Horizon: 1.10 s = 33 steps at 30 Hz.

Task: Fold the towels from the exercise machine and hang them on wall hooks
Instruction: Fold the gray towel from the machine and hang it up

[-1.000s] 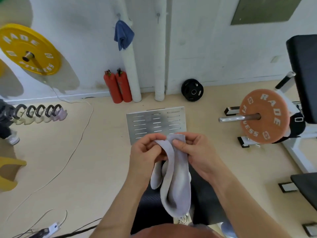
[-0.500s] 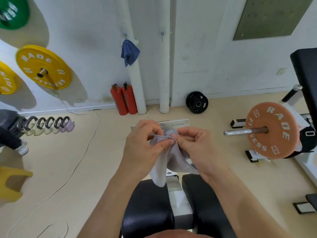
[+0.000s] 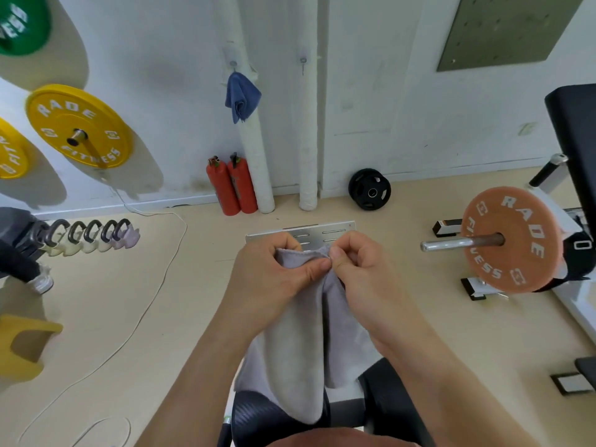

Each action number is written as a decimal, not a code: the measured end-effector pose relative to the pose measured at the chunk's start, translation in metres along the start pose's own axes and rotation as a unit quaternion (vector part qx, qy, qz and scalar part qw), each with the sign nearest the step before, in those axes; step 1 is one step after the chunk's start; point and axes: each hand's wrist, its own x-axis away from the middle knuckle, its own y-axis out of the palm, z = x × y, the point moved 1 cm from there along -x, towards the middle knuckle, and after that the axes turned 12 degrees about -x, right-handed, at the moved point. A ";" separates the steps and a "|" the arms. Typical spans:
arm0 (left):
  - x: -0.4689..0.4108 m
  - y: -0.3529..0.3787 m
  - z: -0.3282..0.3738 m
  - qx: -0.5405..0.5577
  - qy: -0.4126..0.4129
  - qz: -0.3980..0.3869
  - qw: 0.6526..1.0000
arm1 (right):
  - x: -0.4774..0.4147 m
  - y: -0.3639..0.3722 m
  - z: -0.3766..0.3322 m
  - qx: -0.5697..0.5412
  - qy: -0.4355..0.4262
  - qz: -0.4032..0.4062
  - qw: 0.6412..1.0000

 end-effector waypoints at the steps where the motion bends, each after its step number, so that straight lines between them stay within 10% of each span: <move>1: 0.000 -0.001 0.002 0.004 0.005 -0.011 1.000 | 0.001 0.000 -0.002 0.009 -0.004 0.005 1.000; 7: 0.003 0.000 0.012 0.157 -0.016 -0.115 0.981 | 0.006 0.006 -0.010 0.026 -0.041 0.034 0.998; 13: 0.008 0.002 -0.005 0.459 -0.099 -0.132 0.873 | -0.003 -0.005 -0.017 -0.042 -0.025 0.048 0.998; 19: 0.018 -0.014 0.015 0.223 0.078 -0.137 0.962 | -0.001 -0.012 -0.022 0.169 -0.089 -0.087 0.978; 27: 0.028 -0.015 0.026 0.119 0.088 -0.149 0.978 | 0.002 -0.017 -0.029 0.007 -0.036 -0.084 0.996; 33: 0.048 -0.006 0.043 -0.016 0.153 -0.364 0.919 | 0.000 -0.011 -0.028 0.080 -0.093 -0.034 0.992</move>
